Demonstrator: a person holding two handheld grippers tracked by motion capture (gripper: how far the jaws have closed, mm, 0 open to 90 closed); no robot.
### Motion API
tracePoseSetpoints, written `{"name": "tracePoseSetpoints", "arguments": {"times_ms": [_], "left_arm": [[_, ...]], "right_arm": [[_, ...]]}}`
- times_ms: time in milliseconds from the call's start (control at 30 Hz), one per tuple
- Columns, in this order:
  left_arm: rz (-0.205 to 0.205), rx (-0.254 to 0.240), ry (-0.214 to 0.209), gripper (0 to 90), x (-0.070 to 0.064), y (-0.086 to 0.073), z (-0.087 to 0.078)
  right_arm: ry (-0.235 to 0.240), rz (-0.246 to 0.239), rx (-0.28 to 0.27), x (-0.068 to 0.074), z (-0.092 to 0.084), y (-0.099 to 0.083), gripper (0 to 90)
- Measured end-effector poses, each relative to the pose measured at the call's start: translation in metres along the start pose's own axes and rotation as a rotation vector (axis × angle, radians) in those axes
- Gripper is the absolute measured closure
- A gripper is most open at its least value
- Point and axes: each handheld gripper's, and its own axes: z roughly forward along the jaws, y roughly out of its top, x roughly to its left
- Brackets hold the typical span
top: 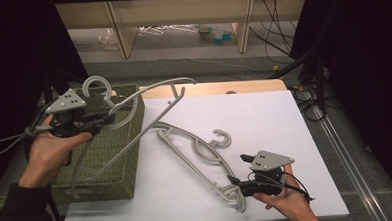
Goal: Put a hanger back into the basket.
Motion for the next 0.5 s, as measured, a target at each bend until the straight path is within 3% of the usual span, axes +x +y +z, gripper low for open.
{"name": "tracePoseSetpoints", "arguments": {"times_ms": [200, 300, 333, 367, 500], "left_arm": [[0.015, 0.048, 0.053, 80.4, 0.023, -0.002, 0.001], [-0.006, 0.051, 0.067, 80.4, 0.031, -0.003, 0.002], [0.022, 0.075, 0.081, 80.5, 0.039, -0.003, 0.001], [0.0, 0.062, 0.092, 80.5, 0.04, -0.003, 0.002], [-0.012, 0.059, 0.121, 80.4, 0.049, -0.005, 0.005]], "right_arm": [[0.016, 0.003, -0.006, 0.002, 0.003, -0.001, 27.0], [0.017, 0.0, 0.0, 0.001, 0.003, -0.001, 27.0], [0.023, 0.003, -0.001, 0.001, 0.003, -0.001, 27.0], [0.023, 0.006, 0.0, 0.001, 0.002, -0.001, 27.0], [0.022, 0.007, 0.002, 0.001, 0.002, 0.0, 27.0]]}}
